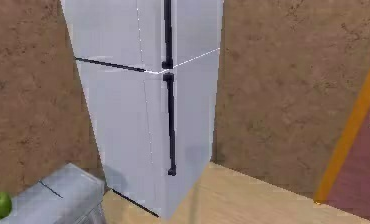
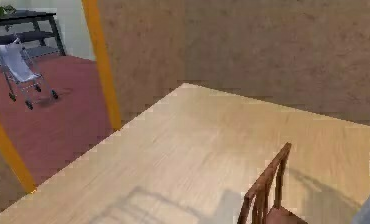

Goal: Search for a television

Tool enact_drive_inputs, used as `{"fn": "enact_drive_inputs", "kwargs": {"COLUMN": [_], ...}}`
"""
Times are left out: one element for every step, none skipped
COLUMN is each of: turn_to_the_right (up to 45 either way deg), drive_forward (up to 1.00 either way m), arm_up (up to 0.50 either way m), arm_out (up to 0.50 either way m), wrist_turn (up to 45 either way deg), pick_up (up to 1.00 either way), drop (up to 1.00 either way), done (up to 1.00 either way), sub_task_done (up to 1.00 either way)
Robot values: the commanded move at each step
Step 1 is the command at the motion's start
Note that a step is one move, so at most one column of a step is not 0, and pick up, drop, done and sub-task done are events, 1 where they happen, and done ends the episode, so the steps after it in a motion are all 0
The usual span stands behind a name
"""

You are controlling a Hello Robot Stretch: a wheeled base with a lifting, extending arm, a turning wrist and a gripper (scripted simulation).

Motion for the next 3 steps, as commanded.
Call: {"fn": "enact_drive_inputs", "kwargs": {"turn_to_the_right": [45.0, 12.0, 0.0], "drive_forward": [0.00, 0.00, 1.00], "arm_up": [0.00, 0.00, 0.00], "arm_out": [0.00, 0.00, 0.00], "wrist_turn": [0.0, 0.0, 0.0], "pick_up": [0.00, 0.00, 0.00], "drop": [0.00, 0.00, 0.00], "done": [0.00, 0.00, 0.00], "sub_task_done": [0.00, 0.00, 0.00]}}
